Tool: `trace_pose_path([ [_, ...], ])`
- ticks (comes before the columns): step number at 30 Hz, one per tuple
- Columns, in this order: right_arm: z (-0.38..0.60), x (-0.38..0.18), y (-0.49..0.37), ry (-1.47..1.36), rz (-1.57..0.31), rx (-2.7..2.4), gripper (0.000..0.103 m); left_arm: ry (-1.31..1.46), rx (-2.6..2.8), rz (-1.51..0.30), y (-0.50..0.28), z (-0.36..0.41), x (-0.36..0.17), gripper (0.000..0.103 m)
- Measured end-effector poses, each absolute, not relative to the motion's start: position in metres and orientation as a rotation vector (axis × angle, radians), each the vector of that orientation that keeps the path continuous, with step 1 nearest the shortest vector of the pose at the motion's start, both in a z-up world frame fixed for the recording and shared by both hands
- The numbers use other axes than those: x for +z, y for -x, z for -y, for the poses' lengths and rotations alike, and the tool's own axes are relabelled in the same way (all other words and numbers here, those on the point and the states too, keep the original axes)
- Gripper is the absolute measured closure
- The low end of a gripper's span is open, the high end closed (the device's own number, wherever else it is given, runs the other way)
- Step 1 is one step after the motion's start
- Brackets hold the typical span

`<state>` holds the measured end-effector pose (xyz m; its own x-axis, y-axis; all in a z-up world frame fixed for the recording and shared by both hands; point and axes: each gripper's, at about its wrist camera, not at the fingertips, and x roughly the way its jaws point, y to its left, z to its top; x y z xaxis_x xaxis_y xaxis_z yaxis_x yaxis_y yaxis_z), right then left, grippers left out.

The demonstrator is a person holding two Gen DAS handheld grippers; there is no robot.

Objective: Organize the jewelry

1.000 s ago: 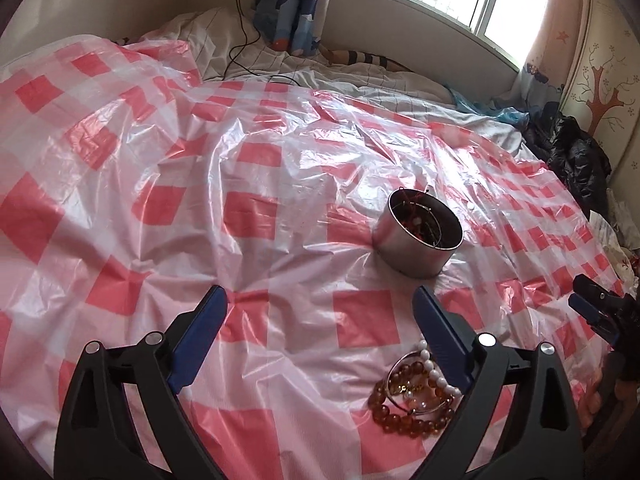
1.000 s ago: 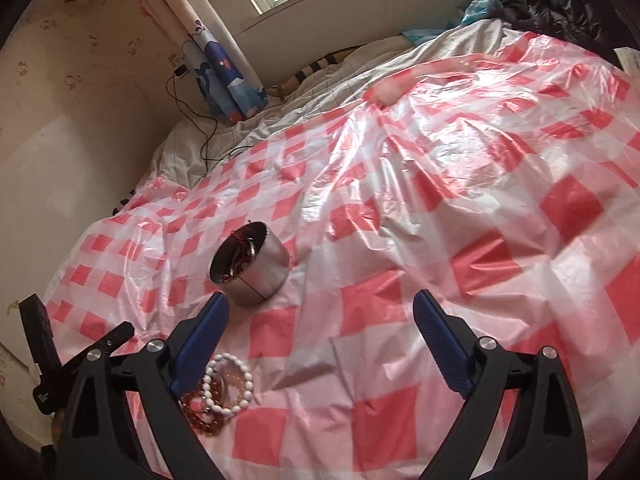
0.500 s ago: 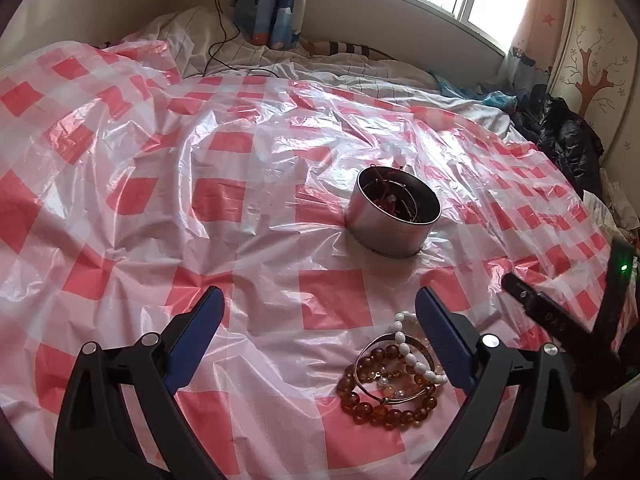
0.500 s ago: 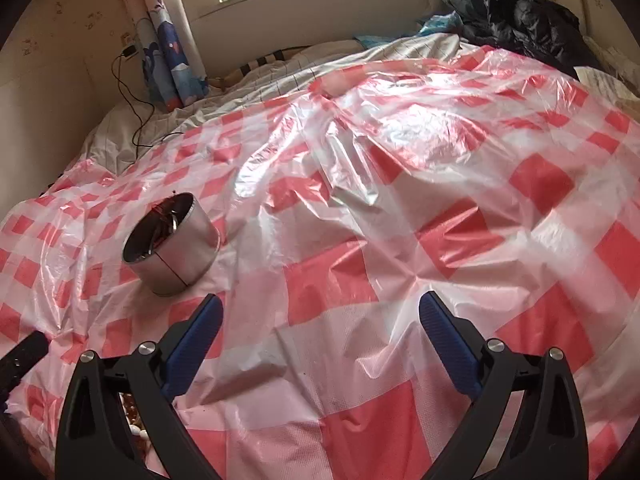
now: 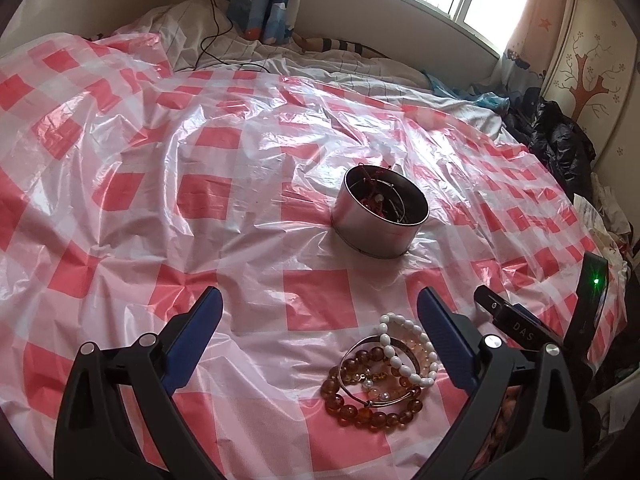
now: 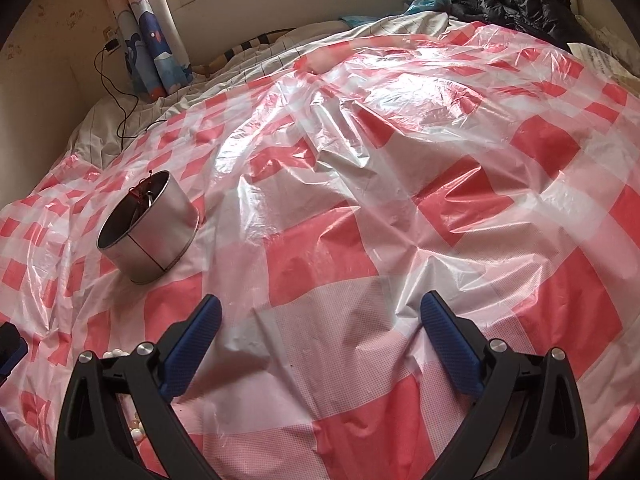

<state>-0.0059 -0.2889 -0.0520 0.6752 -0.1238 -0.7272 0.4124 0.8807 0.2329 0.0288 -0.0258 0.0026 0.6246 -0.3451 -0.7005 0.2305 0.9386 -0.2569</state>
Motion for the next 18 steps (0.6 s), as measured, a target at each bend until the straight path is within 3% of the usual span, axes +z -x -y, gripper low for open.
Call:
trace_pose_path([
  [18, 0.2871, -0.0535, 0.0042, -0.397, -0.78, -0.314, 0.007, 0.135, -0.334, -0.849, -0.0326, 0.0317, -0.0023, 0.009],
])
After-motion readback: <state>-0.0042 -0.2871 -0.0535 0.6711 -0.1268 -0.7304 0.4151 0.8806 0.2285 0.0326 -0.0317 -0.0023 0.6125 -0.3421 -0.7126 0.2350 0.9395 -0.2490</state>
